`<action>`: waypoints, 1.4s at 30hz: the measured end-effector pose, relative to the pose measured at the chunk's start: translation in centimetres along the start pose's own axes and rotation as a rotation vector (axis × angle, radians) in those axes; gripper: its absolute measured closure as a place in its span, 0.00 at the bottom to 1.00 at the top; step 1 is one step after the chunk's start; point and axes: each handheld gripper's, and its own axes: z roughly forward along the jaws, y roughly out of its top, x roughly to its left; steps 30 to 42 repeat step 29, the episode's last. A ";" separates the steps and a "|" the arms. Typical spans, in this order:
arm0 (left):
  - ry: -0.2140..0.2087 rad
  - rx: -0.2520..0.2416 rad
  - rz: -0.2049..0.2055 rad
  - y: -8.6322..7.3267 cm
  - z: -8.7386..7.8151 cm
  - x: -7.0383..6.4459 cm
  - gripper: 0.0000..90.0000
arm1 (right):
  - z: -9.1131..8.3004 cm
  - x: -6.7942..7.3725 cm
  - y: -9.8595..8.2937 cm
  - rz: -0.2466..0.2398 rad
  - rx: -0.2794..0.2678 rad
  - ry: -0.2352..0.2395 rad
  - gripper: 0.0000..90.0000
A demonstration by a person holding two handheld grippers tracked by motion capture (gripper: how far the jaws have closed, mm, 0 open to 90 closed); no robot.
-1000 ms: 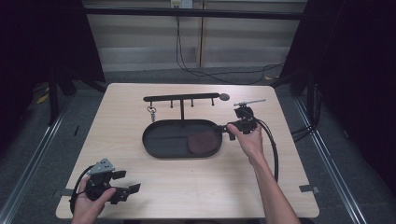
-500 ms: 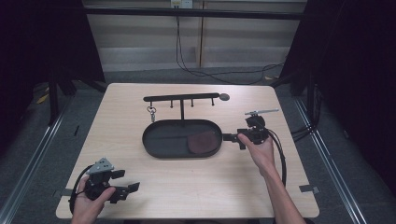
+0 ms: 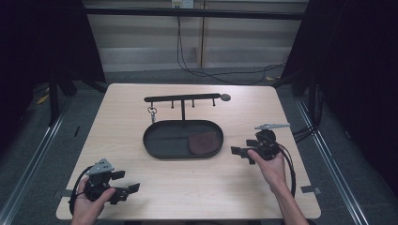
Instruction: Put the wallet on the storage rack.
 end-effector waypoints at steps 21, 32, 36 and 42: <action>0.001 -0.013 -0.001 0.0 -0.5 0.2 0.21 | -3.4 -1.8 -7.1 0.029 0.013 -0.105 0.20; -0.008 -0.011 0.004 0.1 -0.4 0.1 0.21 | -3.3 -2.9 -8.8 0.048 0.060 -0.211 0.23; -0.008 -0.011 0.004 0.1 -0.4 0.1 0.21 | -3.3 -2.9 -8.8 0.048 0.060 -0.211 0.23; -0.008 -0.011 0.004 0.1 -0.4 0.1 0.21 | -3.3 -2.9 -8.8 0.048 0.060 -0.211 0.23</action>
